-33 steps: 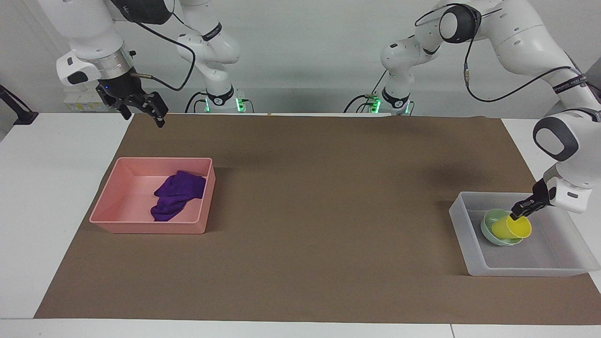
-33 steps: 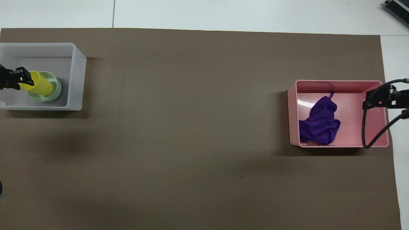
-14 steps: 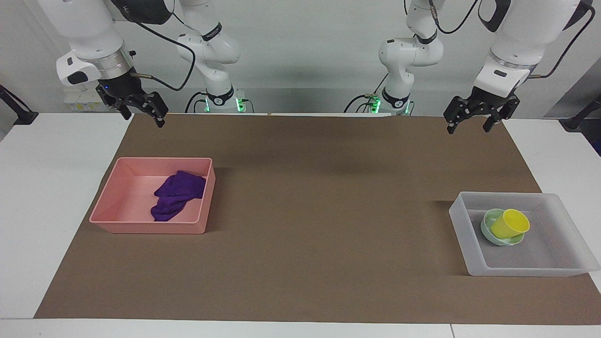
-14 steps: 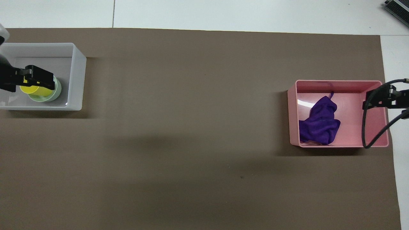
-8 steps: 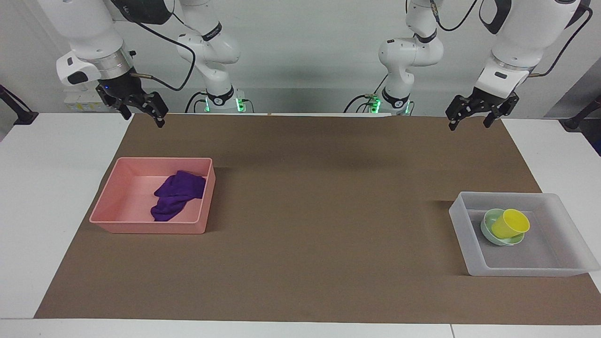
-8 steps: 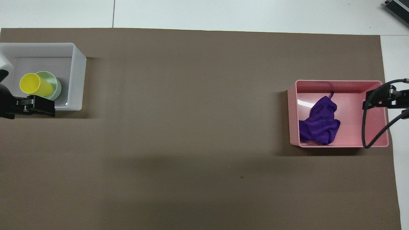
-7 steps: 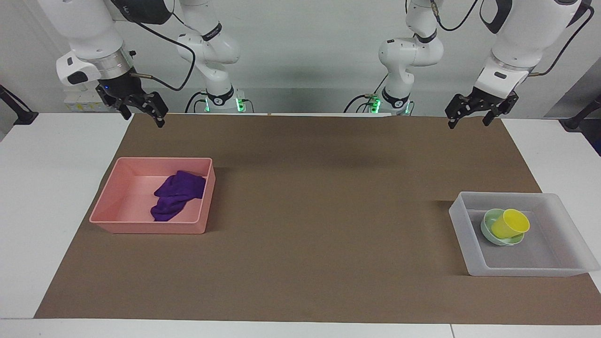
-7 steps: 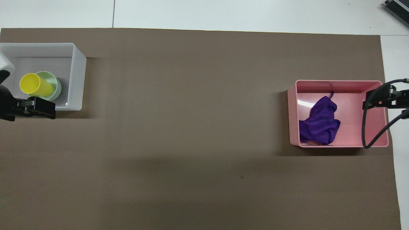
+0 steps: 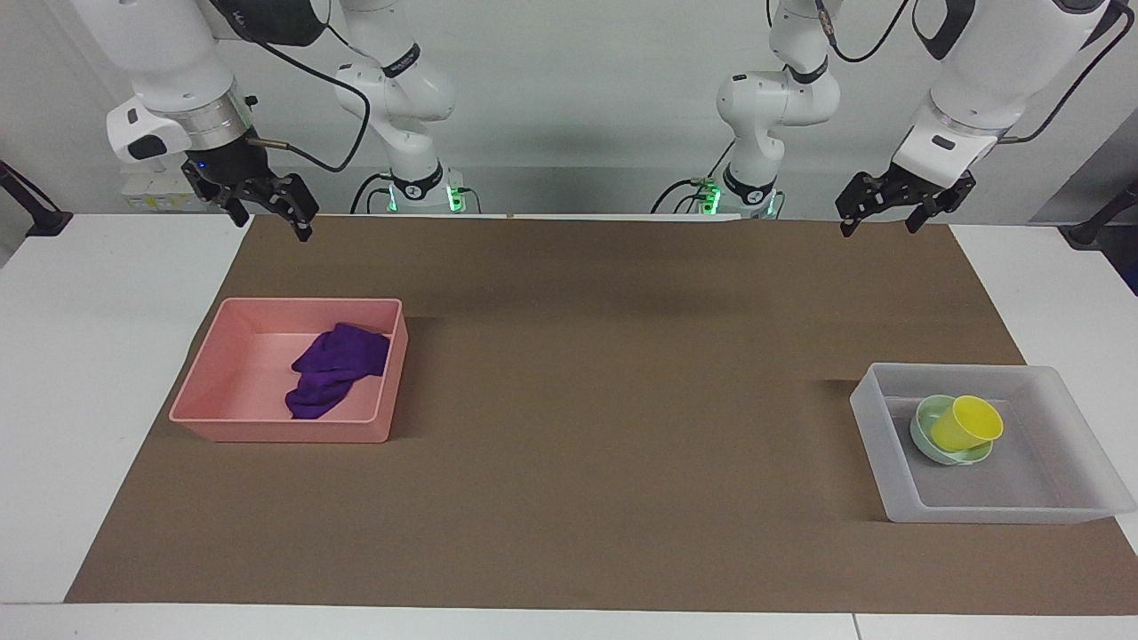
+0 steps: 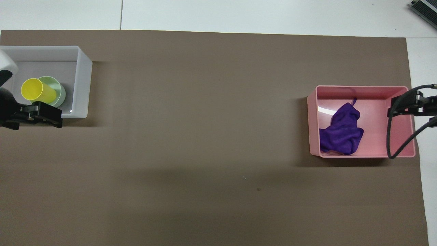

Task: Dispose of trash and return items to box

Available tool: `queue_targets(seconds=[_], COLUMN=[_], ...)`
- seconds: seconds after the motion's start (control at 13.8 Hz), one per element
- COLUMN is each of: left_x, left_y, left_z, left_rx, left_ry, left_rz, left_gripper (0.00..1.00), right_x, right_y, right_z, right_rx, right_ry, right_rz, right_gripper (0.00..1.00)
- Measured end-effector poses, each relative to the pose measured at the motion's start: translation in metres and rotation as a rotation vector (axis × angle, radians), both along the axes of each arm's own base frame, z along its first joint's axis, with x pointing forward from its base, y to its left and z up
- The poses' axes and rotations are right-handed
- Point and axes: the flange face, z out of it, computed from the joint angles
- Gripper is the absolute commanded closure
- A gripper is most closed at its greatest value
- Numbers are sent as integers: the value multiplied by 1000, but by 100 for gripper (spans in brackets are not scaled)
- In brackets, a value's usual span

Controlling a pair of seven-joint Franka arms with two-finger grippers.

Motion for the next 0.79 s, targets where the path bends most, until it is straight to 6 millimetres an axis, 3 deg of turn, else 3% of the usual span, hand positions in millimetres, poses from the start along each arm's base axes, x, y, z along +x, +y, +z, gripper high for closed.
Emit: queue_targets(seconds=[0.79], left_x=[0], left_y=[2], left_z=[1], left_rx=[-5], left_ry=[-2], left_rz=[-12], left_gripper=[0], right_x=[0], right_y=[0], right_z=[0], right_rx=[0], right_ry=[0], right_rz=[0], right_gripper=[0])
